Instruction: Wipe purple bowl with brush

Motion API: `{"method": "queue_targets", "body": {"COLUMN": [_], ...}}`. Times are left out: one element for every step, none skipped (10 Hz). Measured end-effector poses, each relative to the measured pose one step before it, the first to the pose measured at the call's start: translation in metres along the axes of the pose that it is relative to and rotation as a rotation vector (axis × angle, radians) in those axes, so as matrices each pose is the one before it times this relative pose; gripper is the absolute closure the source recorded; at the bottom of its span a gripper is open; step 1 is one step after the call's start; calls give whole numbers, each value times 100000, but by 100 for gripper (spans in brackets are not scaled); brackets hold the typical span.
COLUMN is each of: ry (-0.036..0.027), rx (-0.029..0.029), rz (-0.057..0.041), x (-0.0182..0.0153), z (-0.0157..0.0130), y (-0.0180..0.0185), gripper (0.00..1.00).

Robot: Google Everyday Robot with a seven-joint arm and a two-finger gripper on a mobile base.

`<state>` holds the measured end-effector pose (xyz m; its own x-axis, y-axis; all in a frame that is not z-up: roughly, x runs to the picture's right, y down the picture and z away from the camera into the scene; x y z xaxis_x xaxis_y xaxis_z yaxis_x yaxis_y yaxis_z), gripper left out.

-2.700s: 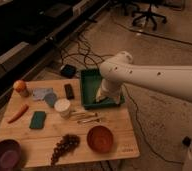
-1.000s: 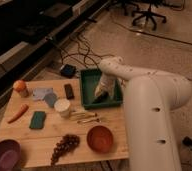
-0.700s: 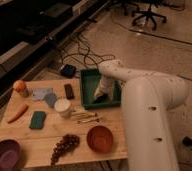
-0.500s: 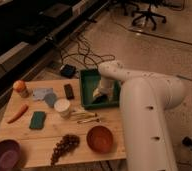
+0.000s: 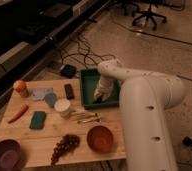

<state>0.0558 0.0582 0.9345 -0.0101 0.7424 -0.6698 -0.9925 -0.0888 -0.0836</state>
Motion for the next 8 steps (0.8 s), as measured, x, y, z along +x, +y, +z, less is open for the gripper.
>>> {"method": "queue_targets", "body": {"ry": [-10,-93,91,-102,-18,-36,9,21], "rx": [27,-29,85,-16,-47,-27,4,38], "rz": [0,43,74,-24,147,-20,-3,40], "x": [-5,-29,30,-33,0,-16,4,8], "z": [-167,-129,-96,-131,-11,-18,-1,-2], "y": [-17,-9,-74,-21,-56,30,2,-40], "gripper": [100,100,100,97,88,78,69,58]}}
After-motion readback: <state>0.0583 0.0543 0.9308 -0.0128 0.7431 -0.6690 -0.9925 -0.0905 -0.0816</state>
